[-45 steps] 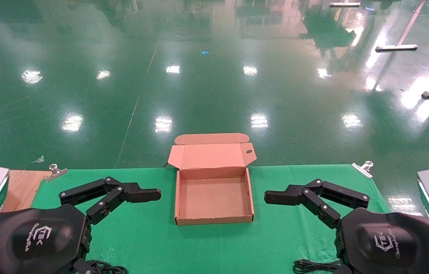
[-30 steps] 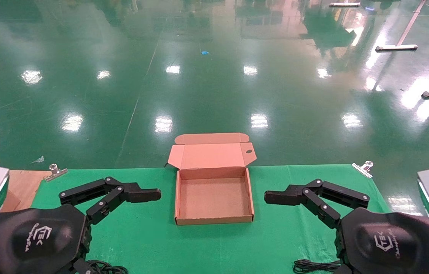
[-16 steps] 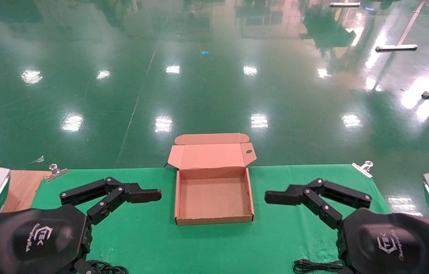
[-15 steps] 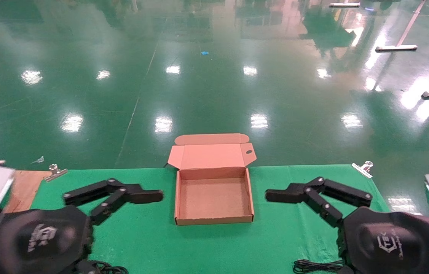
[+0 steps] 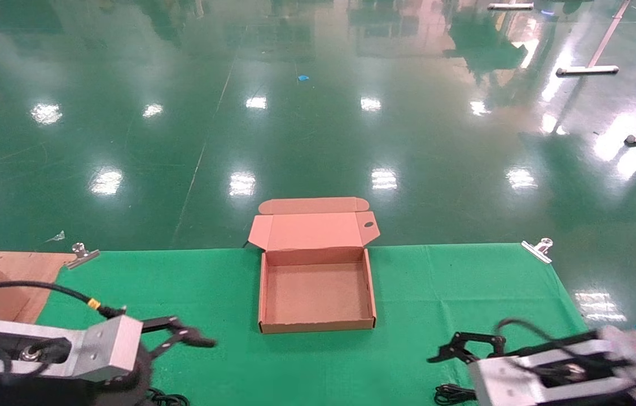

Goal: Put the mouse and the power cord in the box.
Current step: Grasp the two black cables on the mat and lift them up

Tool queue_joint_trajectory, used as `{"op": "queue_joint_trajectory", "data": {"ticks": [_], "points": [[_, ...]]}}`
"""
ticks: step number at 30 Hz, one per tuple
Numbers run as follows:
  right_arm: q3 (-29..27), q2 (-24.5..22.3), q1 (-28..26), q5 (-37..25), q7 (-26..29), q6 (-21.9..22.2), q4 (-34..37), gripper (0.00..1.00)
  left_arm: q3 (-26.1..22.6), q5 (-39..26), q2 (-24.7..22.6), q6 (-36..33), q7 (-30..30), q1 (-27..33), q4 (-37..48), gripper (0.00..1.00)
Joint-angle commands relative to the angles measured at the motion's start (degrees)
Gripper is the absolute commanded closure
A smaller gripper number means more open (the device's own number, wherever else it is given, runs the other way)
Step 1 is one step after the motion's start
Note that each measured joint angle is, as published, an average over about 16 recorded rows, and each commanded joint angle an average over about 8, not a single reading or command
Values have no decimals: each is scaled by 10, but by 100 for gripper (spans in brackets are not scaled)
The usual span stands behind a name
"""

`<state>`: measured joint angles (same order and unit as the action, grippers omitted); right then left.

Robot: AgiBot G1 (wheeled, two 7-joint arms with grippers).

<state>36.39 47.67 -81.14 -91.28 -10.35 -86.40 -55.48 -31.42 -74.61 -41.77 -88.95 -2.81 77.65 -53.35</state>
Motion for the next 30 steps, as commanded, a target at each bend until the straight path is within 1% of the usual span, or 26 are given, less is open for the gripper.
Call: {"op": "queue_joint_trajectory", "data": {"ticks": [1, 5, 8, 11, 16, 21, 25, 30], "points": [[36, 26, -33, -80, -26, 6, 22, 0, -23, -47, -4, -2, -28, 22, 39, 0], [72, 74, -58, -155, -68, 38, 92, 0, -59, -124, -36, 14, -94, 64, 129, 0], [90, 105, -66, -187, -100, 66, 149, 0, -82, -170, -66, 34, -141, 86, 195, 0], [100, 131, -70, -206, -130, 96, 208, 0, -97, -200, -93, 62, -184, 97, 259, 0], [104, 169, -75, -214, -176, 139, 304, 0, -107, -227, -126, 133, -236, 100, 349, 0], [99, 198, -81, -207, -213, 173, 385, 0, -110, -240, -150, 204, -268, 96, 406, 0], [94, 213, -85, -200, -236, 197, 433, 0, -111, -242, -165, 234, -286, 92, 437, 0], [89, 224, -91, -195, -257, 227, 473, 0, -110, -243, -175, 250, -308, 91, 463, 0]]}}
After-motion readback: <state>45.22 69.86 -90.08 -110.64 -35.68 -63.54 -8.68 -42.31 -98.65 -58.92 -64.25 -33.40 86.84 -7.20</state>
